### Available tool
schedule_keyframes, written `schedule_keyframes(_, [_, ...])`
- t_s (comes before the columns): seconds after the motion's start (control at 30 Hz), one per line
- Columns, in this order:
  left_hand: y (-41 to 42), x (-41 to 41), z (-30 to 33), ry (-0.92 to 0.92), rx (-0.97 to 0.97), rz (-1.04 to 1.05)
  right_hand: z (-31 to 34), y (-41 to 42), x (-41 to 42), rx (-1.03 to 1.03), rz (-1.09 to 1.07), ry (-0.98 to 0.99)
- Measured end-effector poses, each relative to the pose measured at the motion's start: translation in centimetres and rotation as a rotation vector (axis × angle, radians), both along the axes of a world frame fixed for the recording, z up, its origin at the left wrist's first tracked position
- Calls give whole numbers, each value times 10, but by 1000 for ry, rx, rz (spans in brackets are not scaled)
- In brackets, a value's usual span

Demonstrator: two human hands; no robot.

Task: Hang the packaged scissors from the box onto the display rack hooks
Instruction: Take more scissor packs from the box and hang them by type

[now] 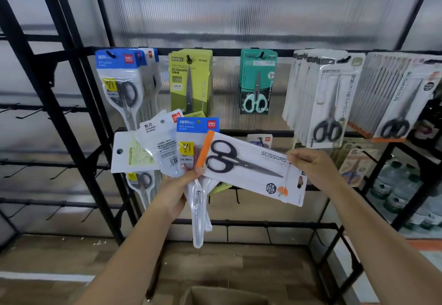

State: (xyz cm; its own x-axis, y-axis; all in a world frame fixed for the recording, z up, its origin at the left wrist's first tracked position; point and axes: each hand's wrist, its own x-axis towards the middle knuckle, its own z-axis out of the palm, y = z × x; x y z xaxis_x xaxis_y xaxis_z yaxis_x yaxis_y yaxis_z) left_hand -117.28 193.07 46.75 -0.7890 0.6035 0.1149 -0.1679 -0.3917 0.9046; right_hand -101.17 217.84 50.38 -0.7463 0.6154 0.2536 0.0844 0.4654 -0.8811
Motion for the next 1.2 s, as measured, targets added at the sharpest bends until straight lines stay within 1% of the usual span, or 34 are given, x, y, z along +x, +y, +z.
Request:
schedule_keyframes(0.07, [0,2,0,5,4,26,2,1,1,-114,13,-19])
schedule_keyframes(0.1, [1,4,0,6,5,42,0,2,1,-228,16,-10])
schedule_keyframes(0.17, [4,8,2,2,15,82,-7,5,3,-583,133,26])
schedule_keyframes(0.2, [5,9,2,-3,21,103,-13,5,7,-753,245,24])
schedule_keyframes(0.23, [6,11,3,-10,25,125,-20,4,11,-878,360,11])
schedule_keyframes(0.3, [6,14,3,-26,26,158,-36,0,20,-981,523,-11])
schedule_keyframes(0.33, [5,16,2,-34,23,169,-45,-2,22,-995,542,-27])
schedule_keyframes(0.43, [6,22,-3,-47,-1,178,-73,-15,26,-1062,449,-83])
schedule_keyframes(0.53, [5,29,-13,-70,-6,177,-95,-35,30,-1279,324,2])
schedule_keyframes(0.6, [2,34,-22,-82,-8,184,-106,-48,33,-1386,236,61])
schedule_keyframes(0.67, [-2,40,-32,-83,-4,185,-117,-58,33,-1425,151,116])
schedule_keyframes(0.8, [-12,50,-49,-116,19,212,-123,-61,24,-1436,-17,238])
schedule_keyframes(0.97, [-29,51,-59,-158,-14,283,-103,-33,16,-1390,-184,345])
schedule_keyframes(1.1, [-30,54,-66,-131,-80,266,-80,-9,18,-1319,-216,446])
schedule_keyframes(1.2, [-17,58,-72,-143,-97,192,-65,9,24,-1193,-155,513])
